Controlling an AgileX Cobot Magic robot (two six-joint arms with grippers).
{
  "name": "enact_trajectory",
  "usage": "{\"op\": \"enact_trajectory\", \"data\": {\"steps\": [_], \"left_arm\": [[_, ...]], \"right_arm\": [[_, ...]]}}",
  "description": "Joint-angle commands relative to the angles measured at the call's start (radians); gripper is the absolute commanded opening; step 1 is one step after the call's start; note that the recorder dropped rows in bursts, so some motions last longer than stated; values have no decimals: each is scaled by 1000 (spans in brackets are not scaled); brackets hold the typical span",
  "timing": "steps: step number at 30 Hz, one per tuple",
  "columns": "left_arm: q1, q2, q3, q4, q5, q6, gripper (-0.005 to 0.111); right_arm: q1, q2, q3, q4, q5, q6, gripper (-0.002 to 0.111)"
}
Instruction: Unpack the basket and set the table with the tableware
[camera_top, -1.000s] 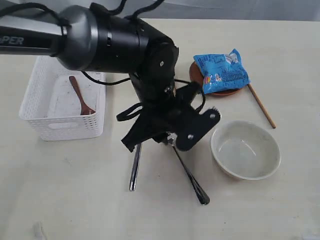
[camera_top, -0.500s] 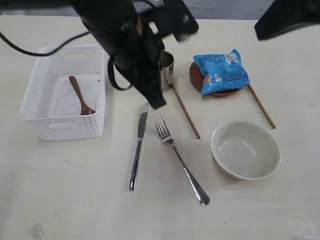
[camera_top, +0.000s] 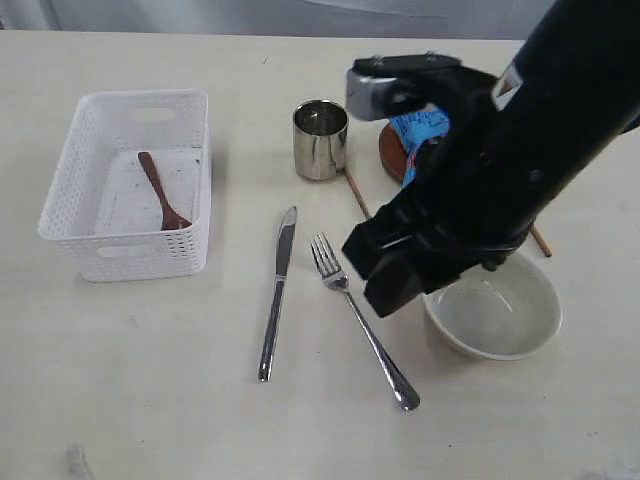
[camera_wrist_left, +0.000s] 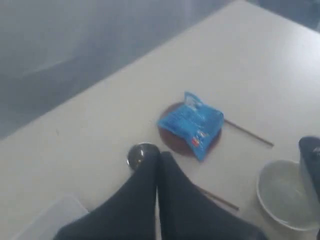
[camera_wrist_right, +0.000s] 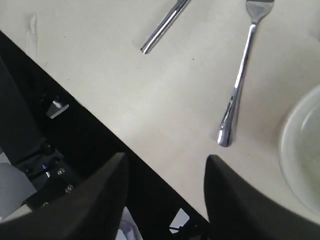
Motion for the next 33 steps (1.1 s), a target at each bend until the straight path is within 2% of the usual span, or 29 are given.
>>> {"op": "enact_trajectory", "data": {"steps": [1, 7, 11, 13, 20, 27, 33], "left_arm": [[73, -109, 6, 0, 0, -9, 0], [217, -285, 88, 5, -104, -9, 0], [327, -396, 210, 2, -173, -9, 0], [359, -446, 291, -4, -220, -15, 0], [370, -589, 611, -4, -569, -90, 0], [370, -636, 889, -4, -943, -386, 0], [331, -636, 1010, -2, -997, -359, 0]], "right_arm": [[33, 89, 4, -8, -83, 33, 46], [37, 202, 4, -34, -160, 46, 46], [39, 288, -6, -64, -156, 23, 46], [39, 318, -17, -84, -159, 23, 46], [39, 406, -59, -90, -195, 26, 46], [39, 459, -72, -128, -212, 26, 46], [41, 486, -72, -120, -254, 31, 46]]}}
